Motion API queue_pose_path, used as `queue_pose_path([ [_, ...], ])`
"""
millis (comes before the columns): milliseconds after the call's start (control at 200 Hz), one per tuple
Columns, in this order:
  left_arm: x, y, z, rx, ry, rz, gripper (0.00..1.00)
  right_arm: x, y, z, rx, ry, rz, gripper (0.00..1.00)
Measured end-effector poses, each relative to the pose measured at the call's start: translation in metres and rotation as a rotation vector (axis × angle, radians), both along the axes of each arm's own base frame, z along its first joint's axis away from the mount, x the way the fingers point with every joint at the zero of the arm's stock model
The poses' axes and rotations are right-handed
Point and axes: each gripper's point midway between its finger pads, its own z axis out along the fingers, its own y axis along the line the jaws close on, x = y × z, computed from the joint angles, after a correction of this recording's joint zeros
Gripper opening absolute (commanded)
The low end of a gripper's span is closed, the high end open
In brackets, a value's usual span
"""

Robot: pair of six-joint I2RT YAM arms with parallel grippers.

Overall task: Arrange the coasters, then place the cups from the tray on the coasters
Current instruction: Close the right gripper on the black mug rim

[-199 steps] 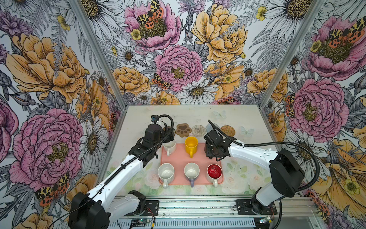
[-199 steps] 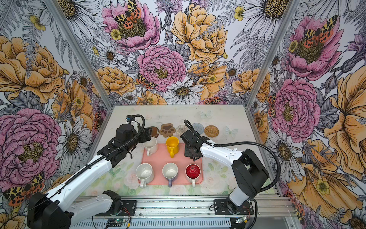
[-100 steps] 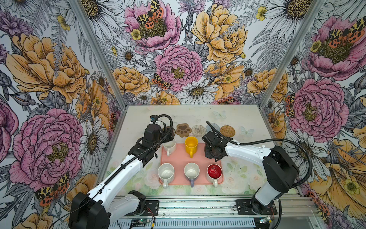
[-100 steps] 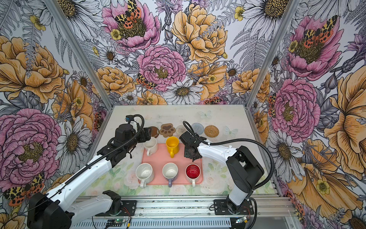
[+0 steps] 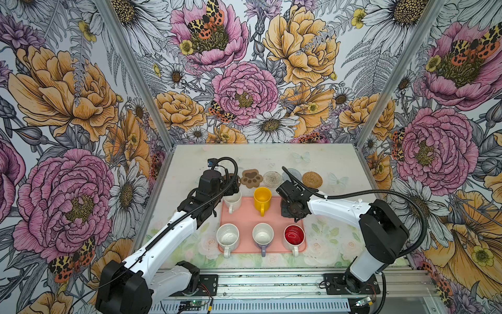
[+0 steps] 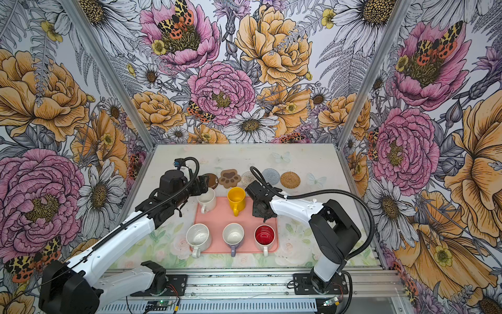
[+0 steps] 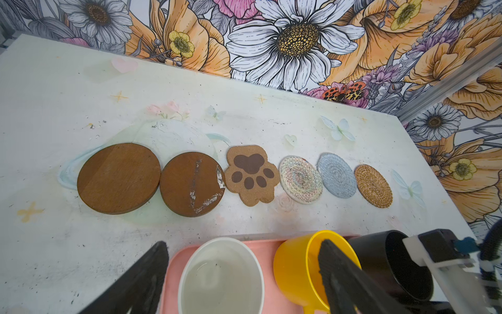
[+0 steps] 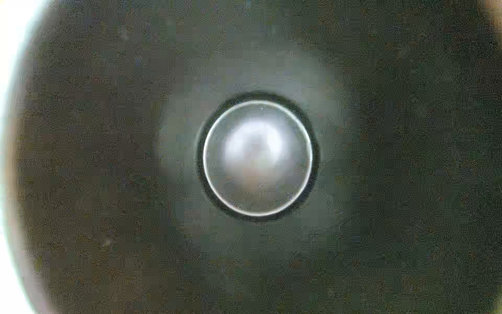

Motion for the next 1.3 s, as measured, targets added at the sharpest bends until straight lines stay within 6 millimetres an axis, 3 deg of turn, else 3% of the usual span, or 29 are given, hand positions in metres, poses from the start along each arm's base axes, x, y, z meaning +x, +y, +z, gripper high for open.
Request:
queue_pose_path([
  [1301, 0.0038, -0.0037, -0.0073, -0.008, 0.018, -0.009, 0.88, 0.0010, -0.0021, 0.0048, -0.041, -0.041, 0.068, 0.00],
])
